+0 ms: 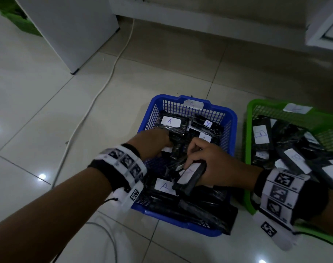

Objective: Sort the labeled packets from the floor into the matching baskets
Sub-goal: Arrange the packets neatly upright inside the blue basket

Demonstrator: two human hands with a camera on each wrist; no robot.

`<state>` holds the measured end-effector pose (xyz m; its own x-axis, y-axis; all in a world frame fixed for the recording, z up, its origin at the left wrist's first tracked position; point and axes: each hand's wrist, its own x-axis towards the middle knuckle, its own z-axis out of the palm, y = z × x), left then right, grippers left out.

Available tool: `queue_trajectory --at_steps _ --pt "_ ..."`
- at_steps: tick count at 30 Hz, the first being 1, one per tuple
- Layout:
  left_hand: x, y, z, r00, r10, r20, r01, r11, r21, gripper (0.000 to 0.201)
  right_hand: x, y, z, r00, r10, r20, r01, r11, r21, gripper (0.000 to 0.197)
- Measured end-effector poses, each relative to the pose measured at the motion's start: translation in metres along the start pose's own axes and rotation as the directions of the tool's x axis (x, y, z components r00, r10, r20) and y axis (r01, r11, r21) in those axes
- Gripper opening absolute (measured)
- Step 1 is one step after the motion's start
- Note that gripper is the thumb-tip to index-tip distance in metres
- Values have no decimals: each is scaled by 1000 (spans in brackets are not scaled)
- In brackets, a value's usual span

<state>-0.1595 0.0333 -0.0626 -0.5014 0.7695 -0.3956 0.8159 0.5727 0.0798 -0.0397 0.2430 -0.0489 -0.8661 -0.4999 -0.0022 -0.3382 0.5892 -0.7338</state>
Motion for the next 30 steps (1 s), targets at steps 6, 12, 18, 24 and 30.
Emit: queue_trajectory --at_steps 6,12,18,24,30 --pt "-14 -12 -25 1000 -16 20 20 965 -263 42 10 7 -12 997 79 13 -80 994 71 33" --pt "-10 11 -15 926 -60 374 44 998 53 47 22 2 -22 951 213 225 -243 963 119 27" --pt "-14 36 -31 858 -140 494 -19 953 303 57 23 -4 -19 937 179 300 -210 975 74 28" --pt "-26 6 -49 933 -39 357 147 949 -281 39 15 -1 -15 950 221 223 -247 964 99 27" --pt "-41 11 -66 941 91 327 216 583 -784 50 17 8 -19 920 323 223 -361 920 153 27"
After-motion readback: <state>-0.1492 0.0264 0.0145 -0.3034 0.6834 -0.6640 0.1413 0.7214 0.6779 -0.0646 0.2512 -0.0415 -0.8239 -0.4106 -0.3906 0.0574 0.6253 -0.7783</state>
